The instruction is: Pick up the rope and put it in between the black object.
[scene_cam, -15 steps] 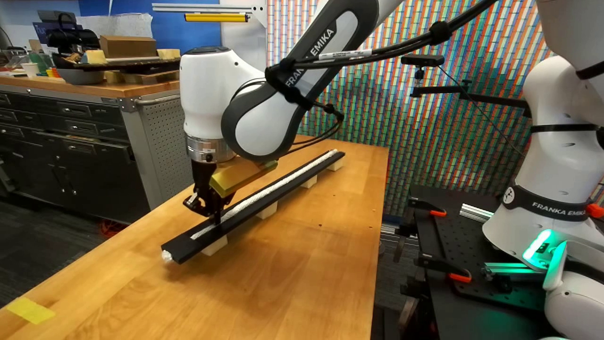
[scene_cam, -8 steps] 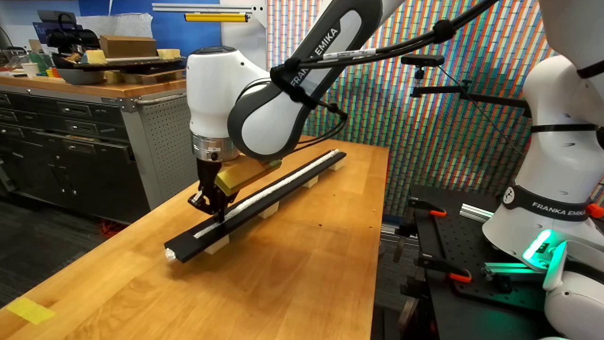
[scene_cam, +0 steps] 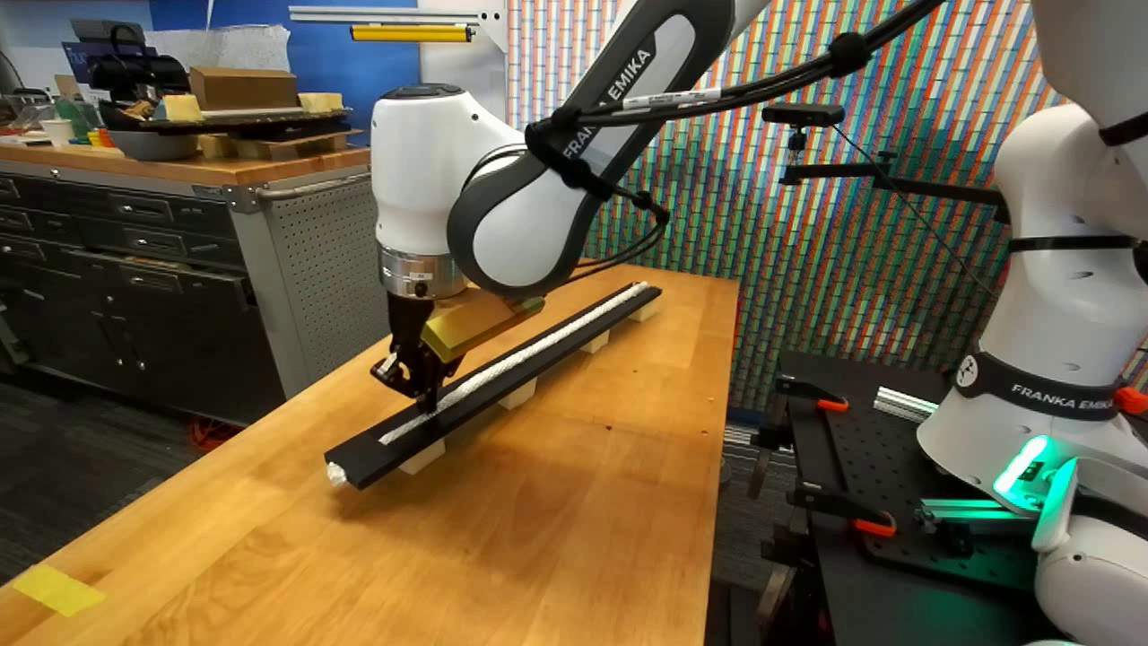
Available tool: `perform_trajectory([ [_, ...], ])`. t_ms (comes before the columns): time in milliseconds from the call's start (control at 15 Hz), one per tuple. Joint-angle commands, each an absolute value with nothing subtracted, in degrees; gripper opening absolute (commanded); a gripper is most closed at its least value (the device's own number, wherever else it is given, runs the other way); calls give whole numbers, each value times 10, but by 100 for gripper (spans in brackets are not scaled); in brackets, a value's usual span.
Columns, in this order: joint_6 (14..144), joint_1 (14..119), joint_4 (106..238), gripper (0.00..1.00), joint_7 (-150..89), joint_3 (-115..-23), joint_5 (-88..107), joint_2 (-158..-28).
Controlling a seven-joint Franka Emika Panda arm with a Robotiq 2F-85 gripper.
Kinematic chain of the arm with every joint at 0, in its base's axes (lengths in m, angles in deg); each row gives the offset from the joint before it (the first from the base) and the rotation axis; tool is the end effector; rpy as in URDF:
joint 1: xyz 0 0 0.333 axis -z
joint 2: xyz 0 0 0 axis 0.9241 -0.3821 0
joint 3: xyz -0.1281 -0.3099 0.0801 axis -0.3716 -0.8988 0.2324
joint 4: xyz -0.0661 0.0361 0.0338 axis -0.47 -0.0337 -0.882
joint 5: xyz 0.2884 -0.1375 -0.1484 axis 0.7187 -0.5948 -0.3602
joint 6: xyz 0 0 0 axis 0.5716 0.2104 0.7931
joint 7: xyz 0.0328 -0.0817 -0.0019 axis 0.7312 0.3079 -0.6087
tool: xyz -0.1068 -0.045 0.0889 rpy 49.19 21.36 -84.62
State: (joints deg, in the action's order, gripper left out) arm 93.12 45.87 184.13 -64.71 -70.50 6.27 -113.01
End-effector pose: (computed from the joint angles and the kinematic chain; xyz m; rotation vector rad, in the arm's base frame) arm 0.6297 0.1890 0.2149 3.0560 -0.4330 0.2730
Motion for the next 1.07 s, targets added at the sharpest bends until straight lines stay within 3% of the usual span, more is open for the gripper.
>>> perform_trajectory([
  [0,939,456,1869,0,-651,-716,48,-1098],
  [1000,923,454,1889,0,-652,-708,36,-1082],
])
